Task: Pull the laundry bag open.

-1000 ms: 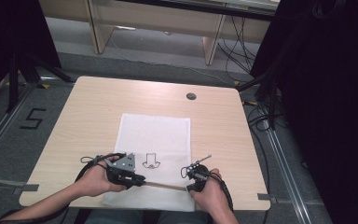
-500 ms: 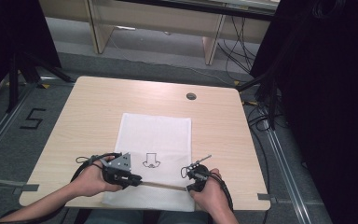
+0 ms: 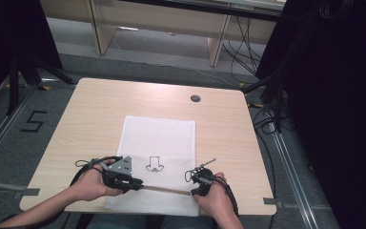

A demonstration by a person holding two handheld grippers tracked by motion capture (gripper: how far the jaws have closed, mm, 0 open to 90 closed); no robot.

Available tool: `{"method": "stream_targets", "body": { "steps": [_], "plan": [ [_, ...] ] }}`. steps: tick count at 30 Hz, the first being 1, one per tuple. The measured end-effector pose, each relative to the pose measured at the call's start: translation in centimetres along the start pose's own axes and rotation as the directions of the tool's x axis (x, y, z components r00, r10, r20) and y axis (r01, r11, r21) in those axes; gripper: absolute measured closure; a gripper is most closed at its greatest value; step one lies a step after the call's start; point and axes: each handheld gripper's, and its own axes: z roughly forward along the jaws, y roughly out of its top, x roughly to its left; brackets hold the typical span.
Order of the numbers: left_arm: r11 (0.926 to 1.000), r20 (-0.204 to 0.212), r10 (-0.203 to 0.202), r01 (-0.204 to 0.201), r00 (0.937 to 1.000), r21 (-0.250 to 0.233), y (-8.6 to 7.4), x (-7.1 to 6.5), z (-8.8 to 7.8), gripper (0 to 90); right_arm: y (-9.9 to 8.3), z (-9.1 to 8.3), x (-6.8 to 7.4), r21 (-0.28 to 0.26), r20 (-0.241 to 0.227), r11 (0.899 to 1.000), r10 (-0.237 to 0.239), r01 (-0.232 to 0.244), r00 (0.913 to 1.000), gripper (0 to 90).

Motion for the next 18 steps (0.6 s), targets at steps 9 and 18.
{"method": "stream_targets", "body": {
  "steps": [9,18],
  "plan": [
    [1.0,-0.006,-0.004,0.004,1.0,0.001,-0.16,0.11,-0.28,81.9,0.0,0.04,-0.09,-0.012,-0.006,1.0,-0.019,0.019,0.9998,90.0],
    [1.0,-0.012,-0.006,0.006,0.9999,0.004,-0.47,0.15,-0.65,82.0,-0.01,0.01,-0.12,-0.013,-0.01,1.0,-0.022,0.022,0.9997,90.0]
  ]
}}
